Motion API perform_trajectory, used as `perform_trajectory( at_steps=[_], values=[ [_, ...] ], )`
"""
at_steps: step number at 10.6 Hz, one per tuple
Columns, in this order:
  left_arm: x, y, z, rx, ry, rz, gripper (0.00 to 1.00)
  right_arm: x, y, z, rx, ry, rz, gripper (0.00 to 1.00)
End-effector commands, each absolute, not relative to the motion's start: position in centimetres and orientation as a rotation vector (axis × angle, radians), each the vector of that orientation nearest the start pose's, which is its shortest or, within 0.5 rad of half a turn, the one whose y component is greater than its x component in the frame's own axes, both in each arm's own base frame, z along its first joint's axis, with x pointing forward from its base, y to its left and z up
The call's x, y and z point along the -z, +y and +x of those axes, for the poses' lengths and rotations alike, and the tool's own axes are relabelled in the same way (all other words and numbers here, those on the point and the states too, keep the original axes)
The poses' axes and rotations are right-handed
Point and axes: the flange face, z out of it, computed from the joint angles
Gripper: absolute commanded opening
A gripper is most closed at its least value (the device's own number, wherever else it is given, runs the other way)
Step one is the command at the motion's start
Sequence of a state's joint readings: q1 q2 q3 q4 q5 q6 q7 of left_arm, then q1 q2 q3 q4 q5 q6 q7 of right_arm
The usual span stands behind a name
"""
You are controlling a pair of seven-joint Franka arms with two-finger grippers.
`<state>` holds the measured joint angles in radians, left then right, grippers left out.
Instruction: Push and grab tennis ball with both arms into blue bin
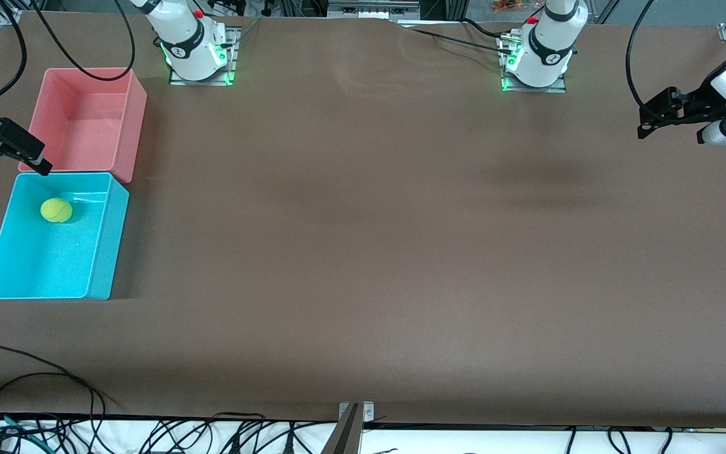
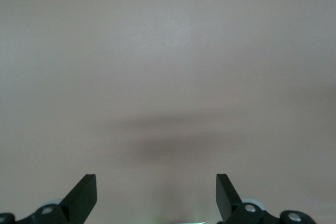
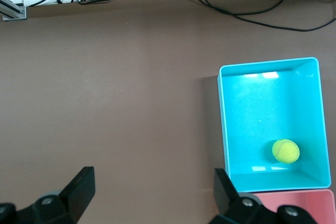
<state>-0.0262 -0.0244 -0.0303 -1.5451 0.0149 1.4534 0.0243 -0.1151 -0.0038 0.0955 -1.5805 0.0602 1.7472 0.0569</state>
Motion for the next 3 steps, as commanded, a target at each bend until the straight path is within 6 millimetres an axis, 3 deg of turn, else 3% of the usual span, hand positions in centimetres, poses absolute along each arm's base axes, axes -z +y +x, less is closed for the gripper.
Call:
perform_trajectory(
  at_steps=[1, 3],
  values=[
    [-64.52, -3.00, 53.57, -0.087, 0.121, -3.103, 1.00, -64.49, -0.97, 57.31, 0.258, 0.096, -3.104, 1.00],
    [-64.52, -3.00, 53.57, -0.087, 0.121, -3.103, 1.00, -64.25, -1.02, 57.29, 0.249, 0.090, -3.111, 1.00]
  ],
)
